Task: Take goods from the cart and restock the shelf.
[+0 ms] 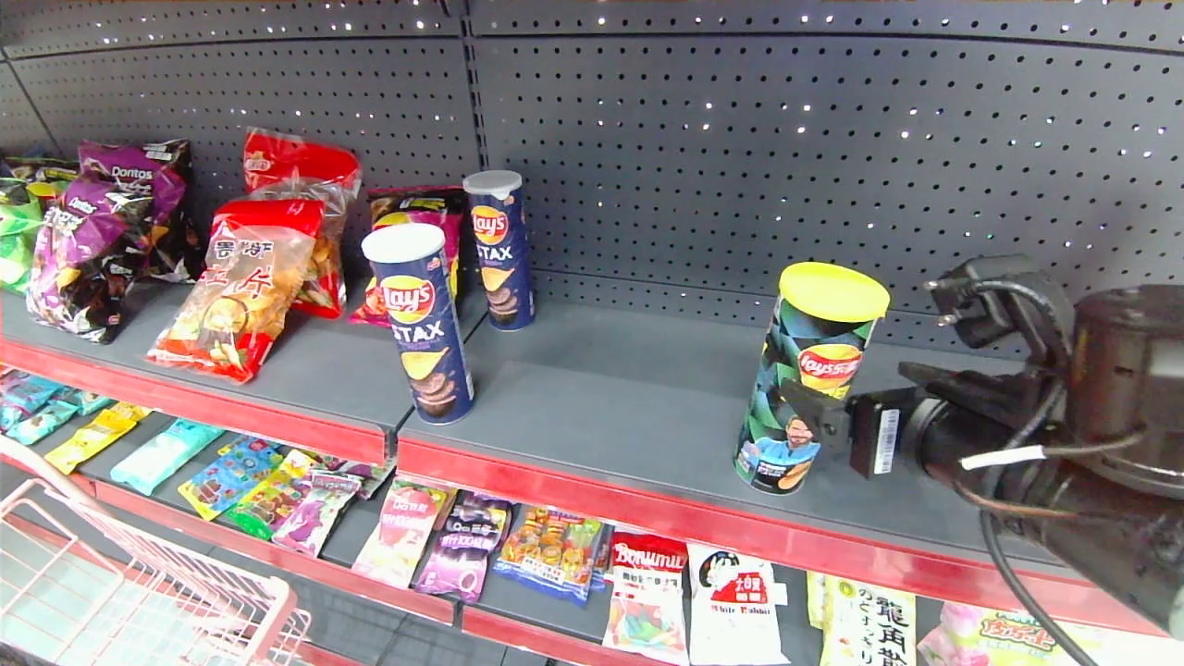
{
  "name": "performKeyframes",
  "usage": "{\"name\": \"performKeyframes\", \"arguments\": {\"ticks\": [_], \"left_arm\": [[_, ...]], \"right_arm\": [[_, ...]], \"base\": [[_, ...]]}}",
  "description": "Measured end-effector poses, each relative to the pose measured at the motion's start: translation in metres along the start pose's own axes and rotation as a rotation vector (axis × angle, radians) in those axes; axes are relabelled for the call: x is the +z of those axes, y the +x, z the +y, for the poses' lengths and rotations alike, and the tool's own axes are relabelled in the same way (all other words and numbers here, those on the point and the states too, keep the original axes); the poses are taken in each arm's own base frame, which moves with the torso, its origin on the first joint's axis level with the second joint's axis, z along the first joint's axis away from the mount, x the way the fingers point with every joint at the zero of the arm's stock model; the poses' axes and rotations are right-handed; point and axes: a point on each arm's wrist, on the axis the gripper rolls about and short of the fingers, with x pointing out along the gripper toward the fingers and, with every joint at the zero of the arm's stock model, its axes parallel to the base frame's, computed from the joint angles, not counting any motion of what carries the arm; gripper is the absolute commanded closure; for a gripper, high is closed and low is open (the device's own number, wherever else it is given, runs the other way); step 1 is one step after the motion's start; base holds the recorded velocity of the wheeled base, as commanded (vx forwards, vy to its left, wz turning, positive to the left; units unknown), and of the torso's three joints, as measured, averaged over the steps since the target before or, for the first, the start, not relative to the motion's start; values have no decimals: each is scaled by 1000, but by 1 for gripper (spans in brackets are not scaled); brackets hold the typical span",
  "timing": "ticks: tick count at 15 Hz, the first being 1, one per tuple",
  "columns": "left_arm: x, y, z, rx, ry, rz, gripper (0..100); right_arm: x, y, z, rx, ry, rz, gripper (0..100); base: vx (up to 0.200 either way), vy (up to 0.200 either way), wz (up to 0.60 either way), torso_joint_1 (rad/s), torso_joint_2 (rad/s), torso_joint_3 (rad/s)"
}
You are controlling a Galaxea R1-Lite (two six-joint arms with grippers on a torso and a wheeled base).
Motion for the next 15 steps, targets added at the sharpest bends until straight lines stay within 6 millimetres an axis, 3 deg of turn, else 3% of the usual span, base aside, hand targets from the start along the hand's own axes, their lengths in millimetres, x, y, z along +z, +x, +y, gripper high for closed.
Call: {"name": "performKeyframes", "arguments": {"ticks": [4,10,15], "left_arm": [[-2,1,-1,-25,0,3,100],[-2,1,-1,-36,0,3,100],[4,0,0,-31,-1,-24,100]], "right_arm": [[-17,-32,-19,35,-44,-5,0],[-40,-79,-51,228,-137,-75,0],[-77,-122,-86,276,-204,-17,0]], "base": [[0,0,0,0,0,0],[0,0,0,0,0,0],[0,0,0,0,0,0]]}}
